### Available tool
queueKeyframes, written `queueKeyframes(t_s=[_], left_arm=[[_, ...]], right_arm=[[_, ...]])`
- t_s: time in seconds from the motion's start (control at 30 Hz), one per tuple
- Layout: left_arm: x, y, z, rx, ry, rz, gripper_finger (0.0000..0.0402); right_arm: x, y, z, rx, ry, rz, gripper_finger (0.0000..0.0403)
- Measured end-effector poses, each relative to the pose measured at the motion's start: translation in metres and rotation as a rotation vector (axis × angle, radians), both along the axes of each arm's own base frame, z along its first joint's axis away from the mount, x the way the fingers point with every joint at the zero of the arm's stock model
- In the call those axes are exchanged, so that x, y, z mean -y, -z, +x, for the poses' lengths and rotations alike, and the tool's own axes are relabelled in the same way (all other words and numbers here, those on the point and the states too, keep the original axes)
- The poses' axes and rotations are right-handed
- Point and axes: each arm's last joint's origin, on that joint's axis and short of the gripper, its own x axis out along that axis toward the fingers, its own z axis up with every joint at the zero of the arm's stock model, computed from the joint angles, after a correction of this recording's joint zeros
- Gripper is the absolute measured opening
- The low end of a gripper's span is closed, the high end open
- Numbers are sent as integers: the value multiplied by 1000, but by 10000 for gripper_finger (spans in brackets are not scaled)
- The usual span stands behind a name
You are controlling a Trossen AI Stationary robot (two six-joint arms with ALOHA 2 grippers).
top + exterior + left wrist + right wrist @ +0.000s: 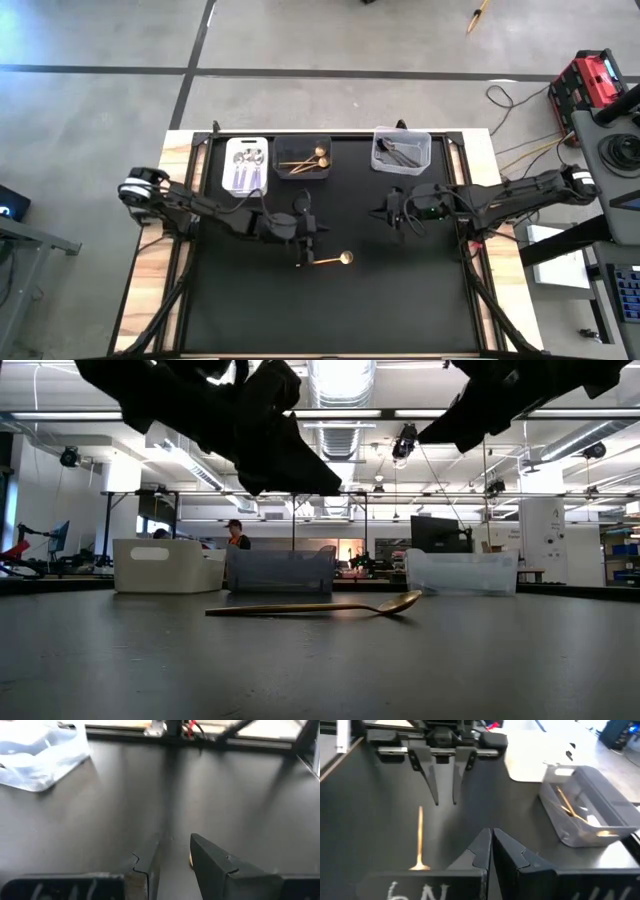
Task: Sort silverware by color (type)
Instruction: Put the gold spoon into the black bin
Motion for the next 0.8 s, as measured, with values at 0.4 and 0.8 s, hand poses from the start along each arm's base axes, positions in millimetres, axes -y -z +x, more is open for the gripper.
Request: queueKeyframes(t_s=[0.4,0.8], left_arm=[[37,-3,6,-91,73,31,87],[41,29,14,-169,46,-1,102]], right_arm=[[-18,-3,-1,33,-81,3,9],[-19,-3,-1,36,-83,2,9]])
